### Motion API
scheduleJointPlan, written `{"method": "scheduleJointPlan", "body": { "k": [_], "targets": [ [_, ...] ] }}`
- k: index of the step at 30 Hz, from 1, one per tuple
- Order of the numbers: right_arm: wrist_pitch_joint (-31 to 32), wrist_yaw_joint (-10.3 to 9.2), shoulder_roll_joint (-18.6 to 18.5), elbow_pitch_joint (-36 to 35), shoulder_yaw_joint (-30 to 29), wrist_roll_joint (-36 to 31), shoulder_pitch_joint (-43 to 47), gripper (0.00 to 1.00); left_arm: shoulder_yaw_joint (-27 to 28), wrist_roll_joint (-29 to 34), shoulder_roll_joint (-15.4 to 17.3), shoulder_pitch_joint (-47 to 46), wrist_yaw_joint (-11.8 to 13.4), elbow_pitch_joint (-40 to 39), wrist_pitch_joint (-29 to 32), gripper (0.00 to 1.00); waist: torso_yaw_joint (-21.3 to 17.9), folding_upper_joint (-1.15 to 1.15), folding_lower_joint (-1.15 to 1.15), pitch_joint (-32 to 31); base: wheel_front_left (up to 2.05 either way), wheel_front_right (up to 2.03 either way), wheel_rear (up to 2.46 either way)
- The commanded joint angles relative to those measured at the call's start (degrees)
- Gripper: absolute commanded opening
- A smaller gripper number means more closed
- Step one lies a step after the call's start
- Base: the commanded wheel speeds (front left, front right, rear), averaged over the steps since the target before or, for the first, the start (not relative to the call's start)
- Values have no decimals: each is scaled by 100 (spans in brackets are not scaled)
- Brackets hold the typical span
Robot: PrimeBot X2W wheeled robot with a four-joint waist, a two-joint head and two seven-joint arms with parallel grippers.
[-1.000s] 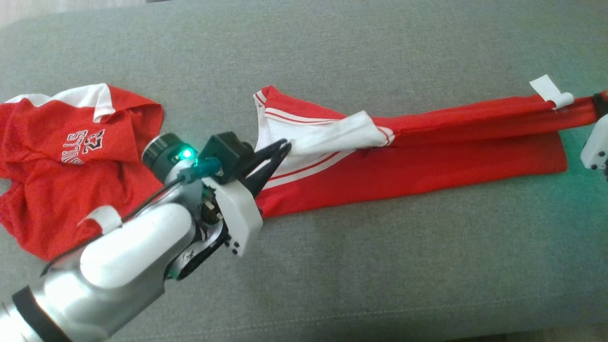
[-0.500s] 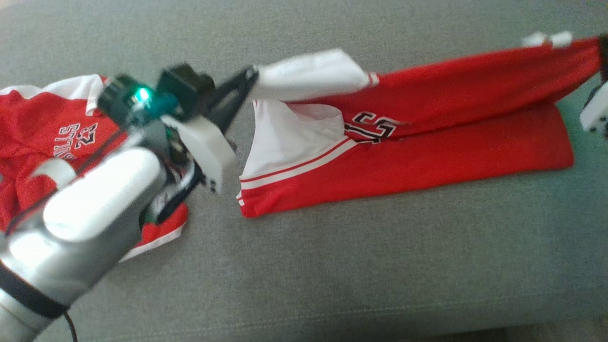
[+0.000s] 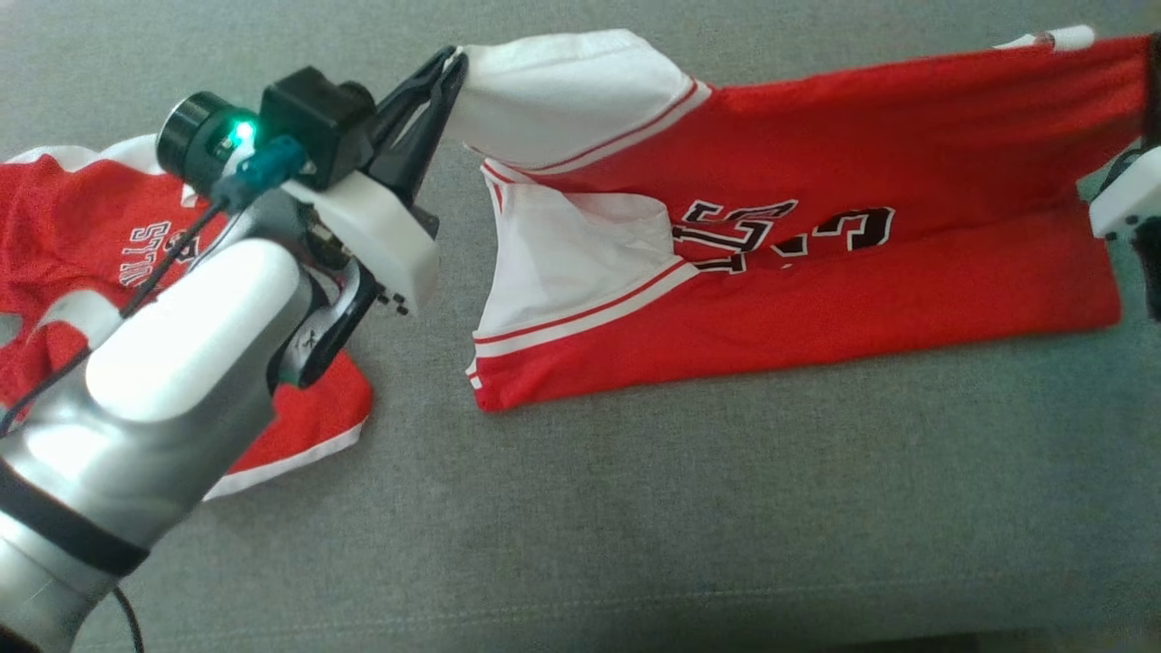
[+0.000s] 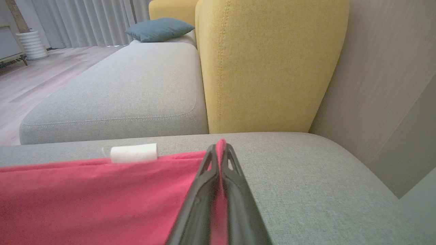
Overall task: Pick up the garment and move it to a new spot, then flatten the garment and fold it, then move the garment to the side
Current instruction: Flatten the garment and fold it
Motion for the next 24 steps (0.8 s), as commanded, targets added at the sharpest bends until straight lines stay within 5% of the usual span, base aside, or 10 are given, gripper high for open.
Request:
{"method": "scheduleJointPlan", "body": {
  "k": [1, 14, 24],
  "targets": [
    [-81, 37, -58, -106, 106, 46, 117, 0, 216, 78, 233, -177, -2, -151, -72, 0, 24, 0, 0, -43, 0, 0, 0],
    [642, 37, -534, -477, 918, 598, 1007, 0, -628, 273, 620, 818, -13, -942, 324, 0, 57, 0, 0, -345, 0, 0, 0],
    [1780, 37, -935, -971, 1527, 1050, 1364, 0, -906, 247, 552, 1111, -23, -921, 572, 0, -16, 0, 0, -386, 0, 0, 0]
  ]
}}
